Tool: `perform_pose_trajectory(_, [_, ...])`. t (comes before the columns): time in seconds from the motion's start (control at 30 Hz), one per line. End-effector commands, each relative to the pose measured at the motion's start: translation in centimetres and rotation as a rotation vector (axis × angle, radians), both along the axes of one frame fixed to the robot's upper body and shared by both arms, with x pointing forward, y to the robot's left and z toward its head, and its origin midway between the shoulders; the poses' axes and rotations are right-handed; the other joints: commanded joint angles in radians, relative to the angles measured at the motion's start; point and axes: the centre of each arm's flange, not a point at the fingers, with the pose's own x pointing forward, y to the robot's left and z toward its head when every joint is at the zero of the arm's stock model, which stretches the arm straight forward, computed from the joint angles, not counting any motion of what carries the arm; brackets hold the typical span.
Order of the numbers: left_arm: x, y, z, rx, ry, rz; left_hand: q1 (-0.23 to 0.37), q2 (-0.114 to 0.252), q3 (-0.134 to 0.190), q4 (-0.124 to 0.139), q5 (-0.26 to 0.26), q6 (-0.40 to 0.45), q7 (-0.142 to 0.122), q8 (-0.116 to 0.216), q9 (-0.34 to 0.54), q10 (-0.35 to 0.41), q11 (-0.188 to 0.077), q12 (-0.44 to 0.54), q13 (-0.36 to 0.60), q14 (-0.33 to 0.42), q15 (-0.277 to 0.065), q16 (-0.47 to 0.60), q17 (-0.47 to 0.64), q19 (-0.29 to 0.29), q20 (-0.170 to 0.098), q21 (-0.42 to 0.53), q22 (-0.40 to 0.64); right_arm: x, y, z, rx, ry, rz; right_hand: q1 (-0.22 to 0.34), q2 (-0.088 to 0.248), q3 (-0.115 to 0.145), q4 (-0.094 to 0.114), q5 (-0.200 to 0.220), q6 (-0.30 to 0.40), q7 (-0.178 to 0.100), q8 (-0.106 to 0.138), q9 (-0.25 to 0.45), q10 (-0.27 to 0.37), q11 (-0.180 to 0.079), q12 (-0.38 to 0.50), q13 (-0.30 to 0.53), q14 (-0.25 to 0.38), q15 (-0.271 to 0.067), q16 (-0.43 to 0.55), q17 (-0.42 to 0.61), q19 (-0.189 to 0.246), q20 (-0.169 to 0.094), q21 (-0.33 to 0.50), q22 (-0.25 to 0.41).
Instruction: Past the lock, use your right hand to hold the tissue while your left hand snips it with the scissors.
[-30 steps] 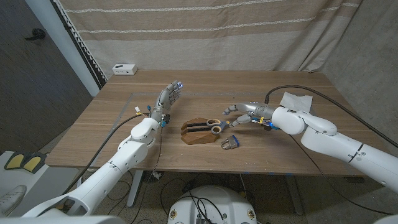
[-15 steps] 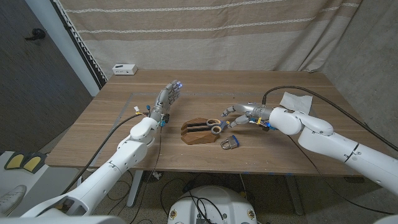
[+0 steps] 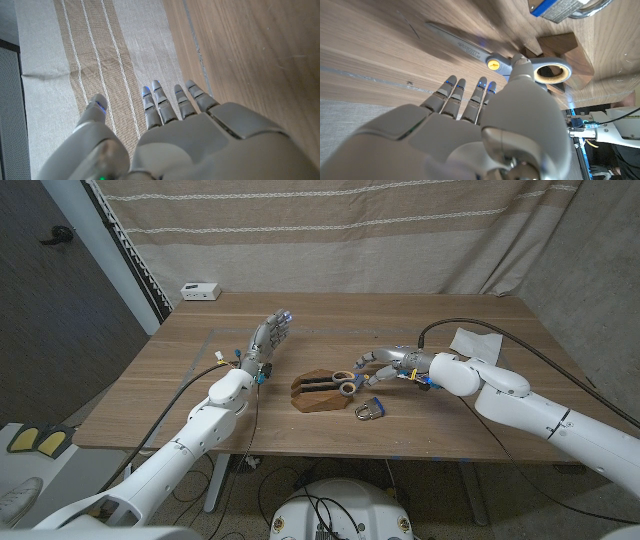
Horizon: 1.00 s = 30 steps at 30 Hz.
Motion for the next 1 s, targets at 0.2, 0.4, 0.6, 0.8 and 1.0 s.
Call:
perform_pose_trajectory(0.2, [0.3,0.2,-0.1,-0.004,0.005,0.003,-0.004,-0.002,0.008,0.0,0.007,0.001,0.002,-0.002,0.003,0.0,0.0,-0.003,0.003,-0.006,-0.149,-0.003,0.004,-0.002,-0.083,-0.001,0.003,0.7,0.4,-0.2,-0.003,0.013,0.004,0.014,0.018,0.003,0.005,-0.005,0.042,-0.013,0.018,0.01,0.048,-0.003,0.023,0.007,0.03,-0.177,0.015,0.008,0.003,-0.105,0.005,0.006])
perform_pose_trajectory(0.4, [0.5,0.2,-0.1,-0.004,0.012,0.001,-0.004,-0.002,0.008,0.0,0.007,0.0,0.003,-0.002,0.003,0.0,0.001,-0.004,0.003,-0.007,-0.149,-0.003,0.004,-0.002,-0.083,-0.001,0.003,0.9,0.4,-0.4,-0.009,0.019,-0.002,0.02,0.018,0.003,0.005,-0.007,0.089,-0.016,0.039,0.013,0.091,-0.012,0.041,0.012,0.037,-0.178,0.017,0.011,0.005,-0.108,0.006,0.007])
perform_pose_trajectory(0.6, [0.6,0.2,0.0,-0.001,0.012,0.001,-0.004,-0.002,0.008,0.0,0.007,0.0,0.004,-0.002,0.003,-0.003,0.0,-0.005,0.003,-0.008,-0.148,-0.003,0.004,-0.002,-0.083,-0.001,0.003,1.2,0.3,-0.4,-0.012,0.026,-0.007,0.023,0.019,0.004,0.006,-0.009,0.109,-0.02,0.048,0.014,0.119,-0.014,0.053,0.015,0.043,-0.178,0.02,0.013,0.009,-0.11,0.008,0.007])
perform_pose_trajectory(0.8, [0.7,0.2,0.0,-0.003,0.01,0.002,-0.004,-0.002,0.008,0.0,0.007,0.0,0.002,-0.002,0.003,-0.002,0.0,-0.005,0.003,-0.008,-0.148,-0.003,0.004,-0.002,-0.083,-0.002,0.003,1.4,0.4,-0.6,-0.023,0.03,-0.009,0.029,0.025,0.007,0.007,-0.009,0.116,-0.025,0.053,0.018,0.134,-0.023,0.059,0.018,0.063,-0.181,0.029,0.017,0.022,-0.117,0.013,0.008])
perform_pose_trajectory(1.0, [0.6,0.1,-0.2,-0.008,0.011,0.004,-0.004,-0.002,0.008,0.0,0.007,0.001,0.003,-0.002,0.003,-0.002,0.0,-0.004,0.003,-0.009,-0.148,-0.003,0.004,-0.002,-0.084,-0.001,0.003,1.6,0.2,-0.7,-0.028,0.036,-0.012,0.039,0.026,0.011,0.009,-0.015,0.127,-0.024,0.059,0.017,0.209,-0.038,0.094,0.03,0.098,-0.183,0.046,0.027,0.039,-0.123,0.02,0.011])
